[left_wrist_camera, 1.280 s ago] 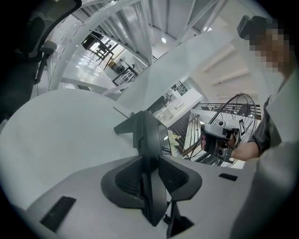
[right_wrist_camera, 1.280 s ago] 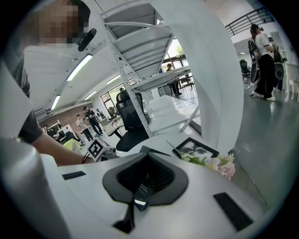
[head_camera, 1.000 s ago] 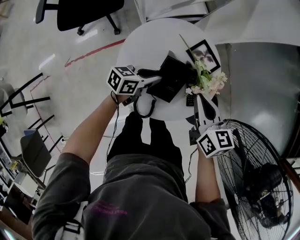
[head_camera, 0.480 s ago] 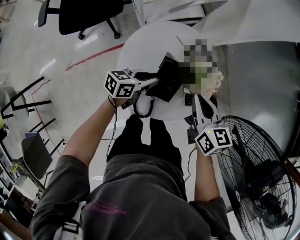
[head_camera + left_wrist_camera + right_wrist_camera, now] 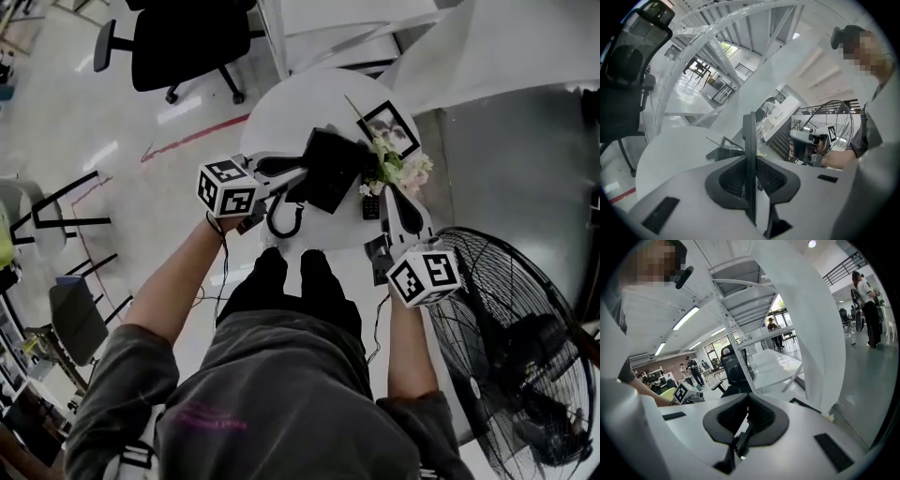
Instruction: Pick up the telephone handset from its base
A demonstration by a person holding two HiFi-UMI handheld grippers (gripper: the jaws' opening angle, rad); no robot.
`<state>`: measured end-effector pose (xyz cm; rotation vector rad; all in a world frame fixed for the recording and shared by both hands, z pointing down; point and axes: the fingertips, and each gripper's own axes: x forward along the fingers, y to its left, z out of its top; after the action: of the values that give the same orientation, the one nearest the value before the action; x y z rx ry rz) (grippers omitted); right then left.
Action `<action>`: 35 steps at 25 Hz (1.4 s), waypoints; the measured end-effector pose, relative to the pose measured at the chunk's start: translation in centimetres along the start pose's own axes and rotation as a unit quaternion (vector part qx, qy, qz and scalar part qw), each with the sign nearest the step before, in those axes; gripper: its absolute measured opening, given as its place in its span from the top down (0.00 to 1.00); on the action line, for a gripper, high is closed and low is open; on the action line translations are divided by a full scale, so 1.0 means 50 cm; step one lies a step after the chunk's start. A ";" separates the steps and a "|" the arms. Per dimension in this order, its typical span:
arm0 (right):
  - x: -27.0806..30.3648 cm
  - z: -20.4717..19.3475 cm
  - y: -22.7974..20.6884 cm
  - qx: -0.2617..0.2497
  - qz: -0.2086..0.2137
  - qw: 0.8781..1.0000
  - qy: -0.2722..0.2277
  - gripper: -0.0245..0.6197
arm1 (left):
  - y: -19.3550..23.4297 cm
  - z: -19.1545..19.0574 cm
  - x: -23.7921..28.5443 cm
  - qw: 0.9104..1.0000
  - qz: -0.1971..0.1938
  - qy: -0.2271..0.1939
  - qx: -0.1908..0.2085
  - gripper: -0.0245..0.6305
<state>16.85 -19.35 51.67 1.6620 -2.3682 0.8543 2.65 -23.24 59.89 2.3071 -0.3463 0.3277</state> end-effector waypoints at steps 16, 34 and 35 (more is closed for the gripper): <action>-0.060 0.121 0.087 -0.039 0.022 0.997 -0.058 0.93 | -0.154 0.149 -0.133 0.989 0.059 -0.077 0.112 0.84; -0.156 0.198 0.174 -0.056 0.029 0.992 -0.107 0.93 | -0.301 0.217 -0.240 0.975 0.082 -0.138 0.157 0.84; -0.160 0.202 0.178 -0.057 0.028 0.992 -0.109 0.93 | -0.307 0.219 -0.243 0.974 0.081 -0.140 0.158 0.84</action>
<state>14.13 -15.80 36.69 1.7314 -2.5627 0.5582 -1.95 -19.14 38.31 2.6512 -0.6666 0.1415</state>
